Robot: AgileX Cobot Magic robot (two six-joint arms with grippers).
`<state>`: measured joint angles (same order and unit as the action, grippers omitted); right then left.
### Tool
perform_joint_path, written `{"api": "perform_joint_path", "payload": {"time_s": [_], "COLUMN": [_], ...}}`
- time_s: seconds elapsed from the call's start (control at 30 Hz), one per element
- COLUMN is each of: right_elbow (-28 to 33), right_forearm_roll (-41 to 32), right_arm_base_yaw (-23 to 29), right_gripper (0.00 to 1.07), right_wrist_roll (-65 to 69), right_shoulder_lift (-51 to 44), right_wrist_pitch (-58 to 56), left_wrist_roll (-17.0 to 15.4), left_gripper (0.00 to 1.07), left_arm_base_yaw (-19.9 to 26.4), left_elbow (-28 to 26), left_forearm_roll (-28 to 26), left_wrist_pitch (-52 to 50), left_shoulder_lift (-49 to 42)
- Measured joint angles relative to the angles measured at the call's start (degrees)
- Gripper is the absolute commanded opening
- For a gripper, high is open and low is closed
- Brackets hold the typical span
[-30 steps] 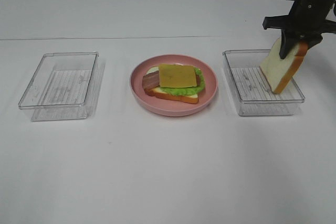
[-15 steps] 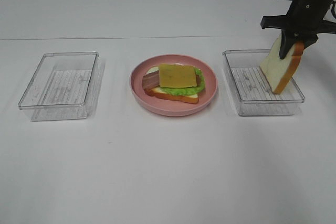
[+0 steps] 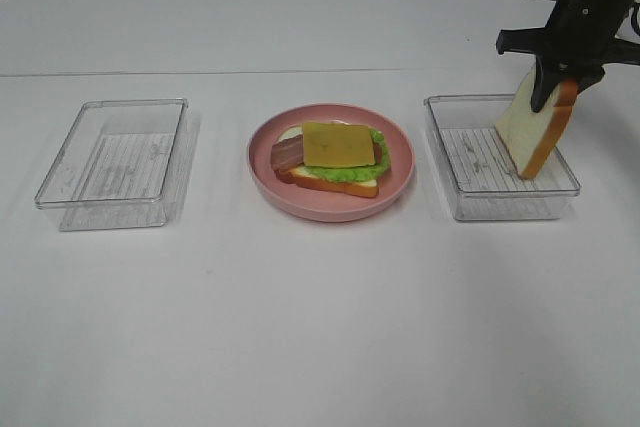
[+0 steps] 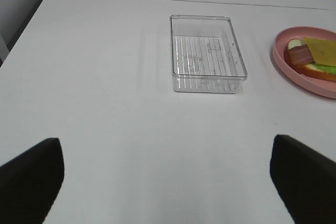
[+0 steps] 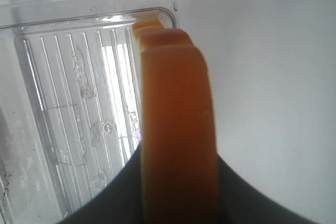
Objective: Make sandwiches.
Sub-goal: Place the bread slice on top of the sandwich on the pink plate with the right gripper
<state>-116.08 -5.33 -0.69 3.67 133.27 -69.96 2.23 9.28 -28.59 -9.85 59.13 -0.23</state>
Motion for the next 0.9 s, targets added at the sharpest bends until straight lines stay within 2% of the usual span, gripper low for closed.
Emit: {"api": "perform_joint_path", "payload": {"time_s": [0.23,0.5,0.8,0.87,0.9], "right_elbow": [0.17,0.23,1.20,4.35,4.35], "right_forearm_roll": [0.06,-0.46,-7.62,-12.43,-12.43], "right_arm_base_yaw": [0.00,0.00,-0.23,-0.23,-0.23], "right_gripper": [0.00,0.00,0.00,0.00,0.00], "right_wrist_roll": [0.23,0.86,1.26,-0.11,-0.11], "right_shoulder_lift": [-2.23,-9.40,-20.45,-23.55,-23.55], "right_wrist_pitch": [-0.11,-0.23,-0.11,-0.06,-0.06], "left_wrist_roll": [0.00,0.00,0.00,0.00,0.00], "left_gripper": [1.00,1.00,1.00,1.00,1.00], "left_arm_base_yaw": [0.00,0.00,0.00,0.00,0.00], "left_elbow": [0.00,0.00,0.00,0.00,0.00], "left_forearm_roll": [0.00,0.00,0.00,0.00,0.00], "left_wrist_pitch": [0.00,0.00,0.00,0.00,0.00], "left_shoulder_lift": [0.00,0.00,0.00,0.00,0.00]}}
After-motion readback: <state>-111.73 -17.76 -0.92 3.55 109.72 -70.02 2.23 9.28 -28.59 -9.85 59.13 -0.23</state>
